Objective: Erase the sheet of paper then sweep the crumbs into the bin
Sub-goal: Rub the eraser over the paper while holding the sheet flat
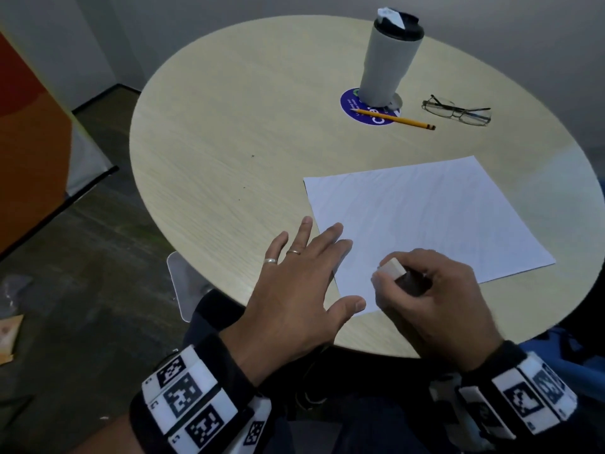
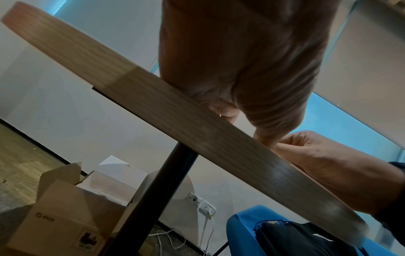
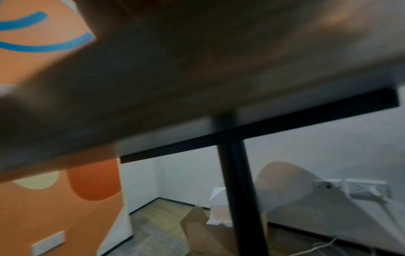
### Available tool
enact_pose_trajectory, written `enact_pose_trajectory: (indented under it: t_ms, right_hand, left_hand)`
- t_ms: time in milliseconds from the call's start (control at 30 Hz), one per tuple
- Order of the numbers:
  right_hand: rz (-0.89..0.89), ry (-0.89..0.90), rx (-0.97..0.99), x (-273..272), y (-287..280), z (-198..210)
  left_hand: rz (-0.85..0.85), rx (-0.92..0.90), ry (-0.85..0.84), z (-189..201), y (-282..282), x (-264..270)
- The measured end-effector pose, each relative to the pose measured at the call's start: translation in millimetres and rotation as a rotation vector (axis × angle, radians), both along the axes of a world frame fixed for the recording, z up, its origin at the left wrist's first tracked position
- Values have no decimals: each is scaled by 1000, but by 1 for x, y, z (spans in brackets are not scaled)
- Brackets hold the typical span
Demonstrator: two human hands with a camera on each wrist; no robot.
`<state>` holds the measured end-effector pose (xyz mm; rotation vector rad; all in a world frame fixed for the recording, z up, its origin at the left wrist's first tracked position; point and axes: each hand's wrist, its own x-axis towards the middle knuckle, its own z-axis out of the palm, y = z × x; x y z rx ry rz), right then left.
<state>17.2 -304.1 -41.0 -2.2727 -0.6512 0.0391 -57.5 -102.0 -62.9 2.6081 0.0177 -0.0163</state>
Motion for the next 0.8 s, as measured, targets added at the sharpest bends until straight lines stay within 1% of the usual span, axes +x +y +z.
enact_pose_trajectory:
  t_ms: [100, 167, 200, 267, 433, 533, 633, 700, 800]
  right_hand:
    - [-132, -26, 9, 23, -17, -2]
    - [-154, 21, 71, 25, -20, -1]
    - [-145, 37, 84, 21, -17, 0]
    - [-124, 29, 50, 12, -10, 0]
    - [-112, 30, 34, 6, -5, 2]
    - [-46, 101, 24, -6, 2, 4]
    - [6, 207, 33, -16, 6, 8]
    - [-51, 230, 104, -11, 3, 8]
    - [-185, 99, 156, 8, -9, 8]
  left_hand:
    - [-5, 17, -1, 0, 0, 0]
    - [-9, 43, -7, 0, -1, -1]
    - [-10, 66, -17, 0, -1, -1]
    - [-9, 90, -32, -1, -2, -3]
    - [36, 21, -79, 2, -7, -6]
    - [79, -64, -101, 3, -9, -6]
    - [49, -65, -96, 1, -6, -4]
    - [-4, -64, -73, 1, -3, -2]
    - [-46, -46, -29, 4, -1, 2]
